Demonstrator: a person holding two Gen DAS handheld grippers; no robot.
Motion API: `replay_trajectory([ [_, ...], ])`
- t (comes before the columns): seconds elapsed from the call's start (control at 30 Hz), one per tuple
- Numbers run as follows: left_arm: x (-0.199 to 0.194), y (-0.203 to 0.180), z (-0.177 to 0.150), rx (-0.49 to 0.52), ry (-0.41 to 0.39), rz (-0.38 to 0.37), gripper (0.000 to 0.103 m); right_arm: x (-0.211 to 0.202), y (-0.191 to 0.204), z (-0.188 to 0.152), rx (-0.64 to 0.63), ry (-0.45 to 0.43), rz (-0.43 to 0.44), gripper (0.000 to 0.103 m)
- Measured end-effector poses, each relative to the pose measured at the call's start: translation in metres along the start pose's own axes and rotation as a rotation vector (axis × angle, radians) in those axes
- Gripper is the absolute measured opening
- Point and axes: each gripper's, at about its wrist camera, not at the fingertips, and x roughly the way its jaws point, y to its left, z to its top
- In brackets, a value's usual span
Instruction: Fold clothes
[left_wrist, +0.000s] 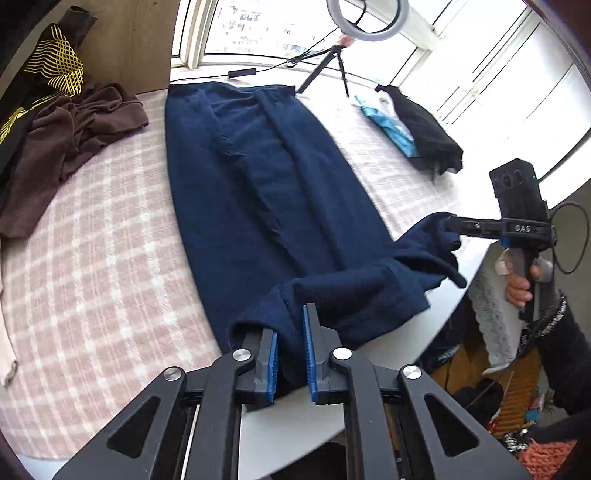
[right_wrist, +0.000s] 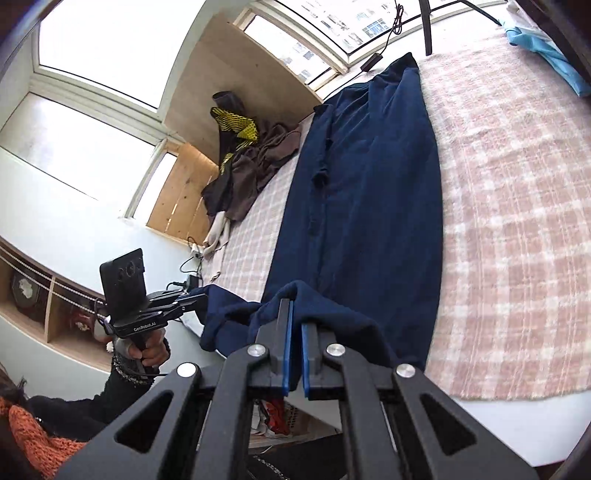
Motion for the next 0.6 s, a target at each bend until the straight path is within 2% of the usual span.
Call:
replay_trajectory([
  [0.03,0.011,0.010,0.014,-0.014,0.046,0.032,0.017,0.004,-0.007,0.018,0.032,0.016,-0.071,0.023],
  [0.07,0.012,0.017,0.013,-0.012,0.049,0.011,0.017,0.004,-0.012,0.028,0.054,0.018,-0.105,0.023],
  [0.1,0.013,0.023,0.012,-0.010,0.051,-0.010,0.021,0.002,-0.013,0.031,0.046,0.010,-0.104,0.023],
  [0.13,0.014,0.030,0.011,-0.007,0.053,-0.031,0.026,0.001,-0.012,0.032,0.028,0.000,-0.097,0.028],
  [0.17,0.011,0.032,0.007,0.018,0.038,-0.037,0.038,-0.007,-0.009,0.029,0.010,-0.010,-0.103,0.034],
  [0.2,0.006,0.034,0.004,0.041,0.025,-0.033,0.045,-0.011,-0.007,0.025,-0.017,-0.016,-0.125,0.045],
  [0.3,0.009,0.040,-0.005,0.074,0.035,0.004,0.046,-0.010,0.000,0.015,-0.114,-0.020,-0.201,0.048],
  [0.47,0.030,0.044,-0.007,0.150,0.050,0.086,0.044,0.036,0.007,0.013,-0.277,0.038,-0.330,0.048],
  [0.53,0.044,0.040,0.000,0.207,0.037,0.132,0.044,0.054,0.004,0.021,-0.345,0.070,-0.350,0.048],
  [0.6,0.054,0.034,0.007,0.249,0.021,0.127,0.044,0.067,-0.001,0.031,-0.401,0.087,-0.361,0.048],
])
